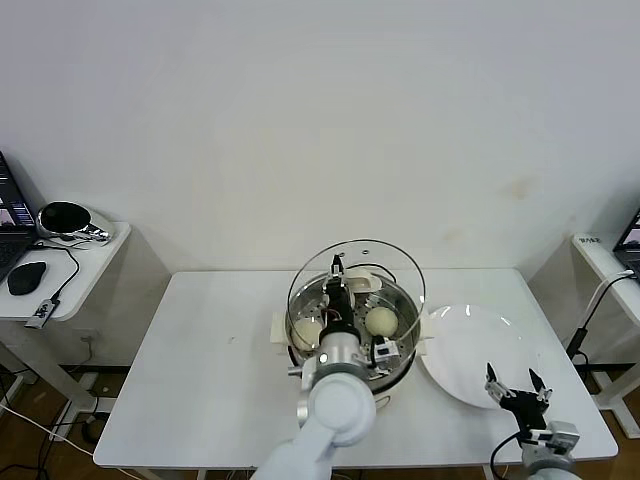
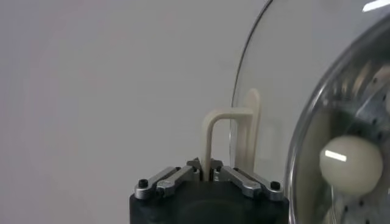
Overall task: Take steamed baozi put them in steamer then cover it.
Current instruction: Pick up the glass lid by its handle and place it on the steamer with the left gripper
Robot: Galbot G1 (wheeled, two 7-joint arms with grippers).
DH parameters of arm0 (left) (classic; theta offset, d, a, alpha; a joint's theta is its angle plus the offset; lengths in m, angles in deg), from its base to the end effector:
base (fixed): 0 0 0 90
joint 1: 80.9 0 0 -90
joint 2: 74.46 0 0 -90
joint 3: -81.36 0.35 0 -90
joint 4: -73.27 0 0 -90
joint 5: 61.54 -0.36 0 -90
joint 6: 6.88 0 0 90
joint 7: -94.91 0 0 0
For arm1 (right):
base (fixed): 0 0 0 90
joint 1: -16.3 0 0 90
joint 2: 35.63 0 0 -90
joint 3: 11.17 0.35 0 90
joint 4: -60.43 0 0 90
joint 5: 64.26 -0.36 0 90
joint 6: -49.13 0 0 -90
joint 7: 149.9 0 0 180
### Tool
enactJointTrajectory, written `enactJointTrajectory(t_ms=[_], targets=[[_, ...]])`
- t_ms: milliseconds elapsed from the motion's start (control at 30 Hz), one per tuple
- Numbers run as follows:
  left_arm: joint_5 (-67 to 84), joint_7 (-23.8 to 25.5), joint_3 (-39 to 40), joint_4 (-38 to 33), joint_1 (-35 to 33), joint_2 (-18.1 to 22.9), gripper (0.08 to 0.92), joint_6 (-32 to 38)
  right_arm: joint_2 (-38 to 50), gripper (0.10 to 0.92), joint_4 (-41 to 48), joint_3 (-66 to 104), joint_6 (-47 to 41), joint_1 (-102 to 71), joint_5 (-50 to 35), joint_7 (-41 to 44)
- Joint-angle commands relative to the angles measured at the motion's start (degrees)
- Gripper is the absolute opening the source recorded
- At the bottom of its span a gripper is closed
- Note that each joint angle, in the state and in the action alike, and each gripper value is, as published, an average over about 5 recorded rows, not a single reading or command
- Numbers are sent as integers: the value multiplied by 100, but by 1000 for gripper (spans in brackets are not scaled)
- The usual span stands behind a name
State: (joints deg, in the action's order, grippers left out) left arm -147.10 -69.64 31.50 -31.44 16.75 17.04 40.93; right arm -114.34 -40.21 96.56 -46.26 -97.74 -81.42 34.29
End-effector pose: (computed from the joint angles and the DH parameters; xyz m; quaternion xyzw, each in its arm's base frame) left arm 0.2974 -0.2312 -0.2149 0.0060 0.7907 0.6121 0.0108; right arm 0.2031 -0.1612 -0.3719 -0.0944 -0.9872 -0.0198 0.1268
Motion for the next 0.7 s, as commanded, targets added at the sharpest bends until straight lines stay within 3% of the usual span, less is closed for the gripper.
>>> enactJointTrajectory(t_ms=[33, 700], targets=[[-285, 114, 357, 338, 118, 60, 147, -256, -24, 823, 11, -17, -26, 75, 61, -11], [-1102, 569, 235, 699, -13, 45, 147, -251, 11, 823, 87, -47, 4, 99, 141, -18]])
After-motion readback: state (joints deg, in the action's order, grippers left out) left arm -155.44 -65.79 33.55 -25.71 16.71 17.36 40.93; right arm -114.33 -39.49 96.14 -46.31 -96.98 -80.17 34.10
